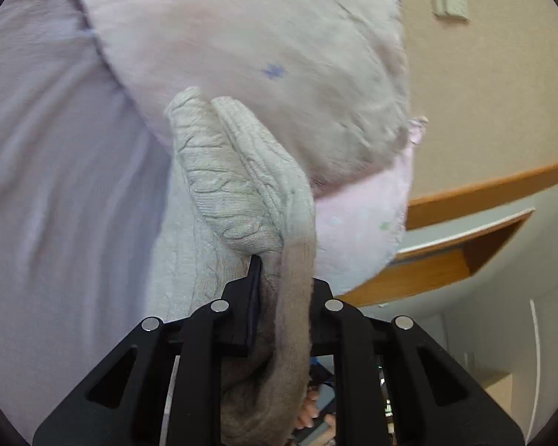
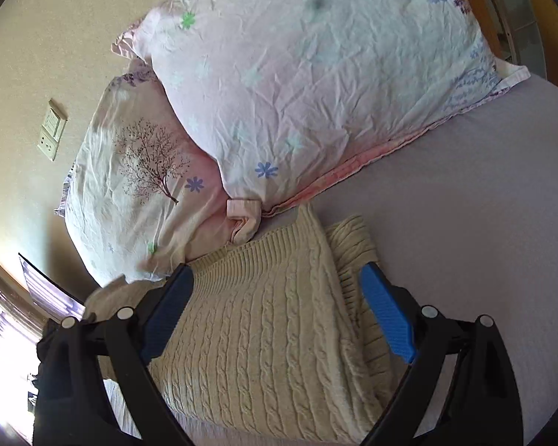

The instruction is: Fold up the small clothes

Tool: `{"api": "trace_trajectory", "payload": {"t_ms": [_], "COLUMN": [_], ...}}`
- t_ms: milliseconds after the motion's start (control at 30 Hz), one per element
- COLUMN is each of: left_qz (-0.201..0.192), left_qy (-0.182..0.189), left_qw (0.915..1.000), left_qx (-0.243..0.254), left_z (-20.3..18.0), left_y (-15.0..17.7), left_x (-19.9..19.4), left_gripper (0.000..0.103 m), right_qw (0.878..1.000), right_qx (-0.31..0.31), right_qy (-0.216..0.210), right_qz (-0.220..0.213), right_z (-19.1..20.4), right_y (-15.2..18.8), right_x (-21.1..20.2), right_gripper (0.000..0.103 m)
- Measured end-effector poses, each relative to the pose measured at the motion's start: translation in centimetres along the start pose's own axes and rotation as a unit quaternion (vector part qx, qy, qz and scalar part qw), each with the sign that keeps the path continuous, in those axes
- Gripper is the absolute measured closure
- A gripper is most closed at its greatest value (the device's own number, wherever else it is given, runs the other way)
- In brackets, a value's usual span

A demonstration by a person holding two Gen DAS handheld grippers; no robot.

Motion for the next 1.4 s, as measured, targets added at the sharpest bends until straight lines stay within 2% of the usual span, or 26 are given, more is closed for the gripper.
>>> {"api": "trace_trajectory", "payload": {"t_ms": [133, 200, 233, 267, 300, 333, 400, 433, 467, 500, 533, 600, 667, 733, 833, 933, 967, 1000, 1033, 1067, 1133, 1167, 1233, 1300, 1367, 1400], "left_qz": [0.077, 0.131, 0.168, 0.209, 0.240, 0.251, 0.215, 0.190, 0.163, 0.139, 0.120, 0.107, 0.103, 0.122, 0.151, 0.181, 0.188, 0.189, 0.180, 0.181, 0.175, 0.174, 0.172, 0.151, 0.124, 0.111], "left_qy": [0.079, 0.089, 0.085, 0.091, 0.113, 0.121, 0.126, 0.123, 0.107, 0.074, 0.036, -0.029, -0.081, -0.120, -0.158, -0.160, -0.158, -0.153, -0.151, -0.147, -0.126, -0.113, -0.106, -0.118, -0.140, -0.164], "left_qw": [0.9938, 0.9871, 0.9816, 0.9722, 0.9609, 0.9567, 0.9682, 0.9738, 0.9796, 0.9850, 0.9879, 0.9864, 0.9833, 0.9772, 0.9674, 0.9625, 0.9616, 0.9626, 0.9636, 0.9639, 0.9689, 0.9699, 0.9667, 0.9625, 0.9583, 0.9545], "left_qx": [0.010, -0.020, -0.033, -0.055, -0.081, -0.084, -0.014, 0.022, 0.048, 0.070, 0.091, 0.121, 0.126, 0.126, 0.128, 0.122, 0.121, 0.120, 0.128, 0.128, 0.121, 0.127, 0.157, 0.192, 0.216, 0.223], "left_z": [-4.6, -4.8, -4.7, -4.5, -4.4, -4.8, -6.6, -7.3, -7.7, -7.7, -7.5, -6.6, -4.5, -2.1, 1.1, 2.9, 3.2, 3.4, 3.3, 3.2, 3.3, 3.2, 2.1, 1.2, 1.0, 1.3], "left_y": [5.0, 8.1, 9.6, 10.9, 11.9, 12.2, 11.0, 10.0, 8.9, 7.9, 7.0, 5.6, 4.8, 4.9, 5.6, 6.8, 7.3, 7.5, 7.7, 7.9, 7.7, 7.5, 7.0, 6.2, 4.9, 4.2], "left_x": [10.0, 16.0, 19.0, 21.5, 23.0, 23.2, 21.1, 19.3, 17.6, 16.2, 14.9, 13.0, 11.8, 11.4, 11.7, 12.7, 13.1, 13.5, 13.6, 13.9, 13.3, 12.6, 10.7, 7.7, 4.6, 3.5], "left_gripper": [0.087, 0.086, 0.086, 0.086, 0.086, 0.086, 0.082, 0.064, 0.041, 0.035, 0.034, 0.034, 0.034, 0.034, 0.034, 0.034, 0.033, 0.033, 0.033, 0.040, 0.057, 0.061, 0.063, 0.063, 0.061, 0.060], "right_qw": [1.000, 1.000, 0.999, 0.999, 0.999, 1.000, 1.000, 1.000, 1.000, 0.999, 0.998, 0.996, 0.993, 0.990, 0.987, 0.987, 0.986, 0.984, 0.983, 0.984, 0.984, 0.984, 0.983, 0.980, 0.977, 0.975], "right_qx": [0.012, 0.023, 0.028, 0.031, 0.032, 0.028, 0.014, 0.010, 0.008, 0.009, 0.010, 0.006, 0.006, 0.017, 0.030, 0.025, 0.023, 0.026, 0.028, 0.027, 0.036, 0.025, 0.001, -0.029, -0.070, -0.086], "right_qy": [0.012, 0.016, 0.017, 0.018, 0.016, 0.009, -0.002, -0.008, -0.014, -0.017, -0.018, -0.007, 0.008, 0.018, 0.023, 0.010, 0.002, -0.016, -0.019, -0.030, -0.051, -0.057, -0.075, -0.090, -0.085, -0.073], "right_qz": [-0.014, -0.011, -0.009, -0.006, -0.005, -0.004, 0.001, 0.011, 0.026, 0.041, 0.057, 0.086, 0.115, 0.135, 0.155, 0.161, 0.164, 0.176, 0.181, 0.176, 0.169, 0.164, 0.167, 0.175, 0.184, 0.194], "right_z": [-2.2, -3.1, -3.5, -3.9, -4.0, -4.1, -4.3, -4.2, -4.1, -4.1, -4.0, -3.8, -3.7, -3.9, -4.4, -4.5, -4.5, -4.5, -4.6, -4.5, -3.9, -3.1, -0.6, 2.1, 4.9, 6.0], "right_y": [-0.3, -0.5, -0.6, -0.8, -0.9, -1.1, -1.5, -1.6, -1.6, -1.6, -1.5, -1.1, -0.6, 0.0, 0.6, 0.8, 0.9, 1.2, 1.4, 1.5, 1.9, 2.0, 2.6, 3.6, 5.1, 5.8], "right_x": [-1.2, -1.2, -1.2, -1.4, -1.6, -2.0, -2.6, -2.5, -2.0, -1.4, -0.6, 1.2, 3.0, 4.3, 5.2, 5.2, 5.3, 5.6, 5.8, 5.6, 5.2, 5.0, 5.1, 6.0, 7.9, 9.1], "right_gripper": [0.012, 0.012, 0.012, 0.012, 0.012, 0.012, 0.012, 0.012, 0.016, 0.019, 0.025, 0.028, 0.028, 0.028, 0.020, 0.018, 0.021, 0.032, 0.052, 0.065, 0.069, 0.071, 0.072, 0.072, 0.070, 0.068]}}
Point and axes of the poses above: each gripper's, at about its wrist camera, not at the fingertips, and x roughly the way its jaws point, z to its left, y to its underside, the point moved 2 cm from there along x, roughly the way its jaws point, and after that the axes turned 3 degrees about x, right-handed, at the moved point
